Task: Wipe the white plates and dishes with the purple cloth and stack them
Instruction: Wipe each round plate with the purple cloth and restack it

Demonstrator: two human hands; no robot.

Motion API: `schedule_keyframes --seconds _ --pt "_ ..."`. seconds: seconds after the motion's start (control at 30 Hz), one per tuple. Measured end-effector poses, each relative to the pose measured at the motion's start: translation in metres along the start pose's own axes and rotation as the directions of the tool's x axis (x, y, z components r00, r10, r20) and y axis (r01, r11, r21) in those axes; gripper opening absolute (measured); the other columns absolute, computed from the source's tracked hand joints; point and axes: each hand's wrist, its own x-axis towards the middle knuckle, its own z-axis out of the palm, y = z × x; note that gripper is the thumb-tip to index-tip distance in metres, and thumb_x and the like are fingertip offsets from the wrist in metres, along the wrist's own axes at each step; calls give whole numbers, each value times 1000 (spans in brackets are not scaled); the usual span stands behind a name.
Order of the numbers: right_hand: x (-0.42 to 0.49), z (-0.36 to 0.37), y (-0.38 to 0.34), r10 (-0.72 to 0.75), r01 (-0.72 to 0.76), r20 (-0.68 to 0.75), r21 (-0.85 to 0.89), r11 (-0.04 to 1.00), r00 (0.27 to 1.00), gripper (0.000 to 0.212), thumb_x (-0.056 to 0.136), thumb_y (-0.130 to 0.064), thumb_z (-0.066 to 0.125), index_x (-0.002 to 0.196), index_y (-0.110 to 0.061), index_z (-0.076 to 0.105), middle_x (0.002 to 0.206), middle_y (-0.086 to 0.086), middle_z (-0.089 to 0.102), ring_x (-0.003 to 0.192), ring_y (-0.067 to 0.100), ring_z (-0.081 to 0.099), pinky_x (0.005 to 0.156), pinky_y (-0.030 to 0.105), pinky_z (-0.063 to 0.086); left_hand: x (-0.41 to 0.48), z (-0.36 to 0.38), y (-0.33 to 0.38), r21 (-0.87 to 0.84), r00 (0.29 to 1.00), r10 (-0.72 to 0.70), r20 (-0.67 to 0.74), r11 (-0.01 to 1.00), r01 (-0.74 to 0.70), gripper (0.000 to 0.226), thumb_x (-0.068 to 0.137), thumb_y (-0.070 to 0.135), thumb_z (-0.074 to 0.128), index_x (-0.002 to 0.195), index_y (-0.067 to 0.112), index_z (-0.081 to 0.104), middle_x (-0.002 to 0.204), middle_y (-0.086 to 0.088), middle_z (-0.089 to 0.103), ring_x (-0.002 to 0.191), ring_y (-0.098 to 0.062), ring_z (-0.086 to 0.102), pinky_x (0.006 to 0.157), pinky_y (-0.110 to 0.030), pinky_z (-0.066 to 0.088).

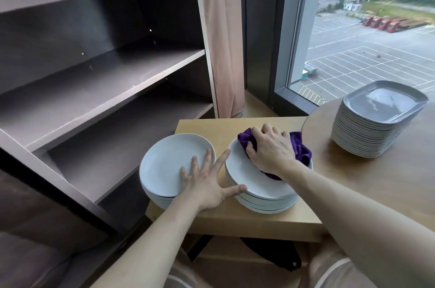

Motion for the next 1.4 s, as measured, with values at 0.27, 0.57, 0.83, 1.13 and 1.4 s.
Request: schedule_keyframes --seconds 0.27,0.57,0.83,1.13,1.4 --pt "-28 -21 24 15 -10 64 -75 997 998 38 93 -56 32 102 -23 46 100 3 52 89 28 54 81 44 38 -1 -3 1 10 1000 -6 -8 1000 6 107 51 112 14 139 69 -29 170 7 -19 157 -39 -7 119 -68 2" --pt "-52 -41 9 -87 50 230 164 985 969 36 77 -63 33 82 -29 41 85 -10 46 79 19 52 80 40 35 0 -4 1 15 1000 -8 -2 1000 8 110 47 112 12 137 69 -33 170 6 -19 157 -38 -7 119 -68 4" --pt "-45 -28 -21 -164 98 211 291 952 964 28 88 -52 51 95 -25 50 93 -7 49 88 20 51 83 42 39 5 2 -1 25 1000 2 1 1000 -2 110 46 110 6 138 66 -36 170 5 -20 156 -40 -9 118 -70 3" --pt "-29 -5 -34 -59 47 51 213 976 997 32 86 -57 44 89 -25 46 86 -9 44 83 19 46 76 38 34 7 9 -4 13 999 1 -34 1000 -1 118 47 113 8 144 59 -31 170 8 -21 157 -38 -8 119 -67 3" --pt "-6 5 -38 79 -73 -39 151 986 996 32 94 -54 39 99 -23 45 100 -2 46 98 26 50 80 44 32 3 7 -3 3 998 33 -56 999 -33 106 53 112 11 137 67 -36 171 4 -19 157 -41 -6 117 -68 4"
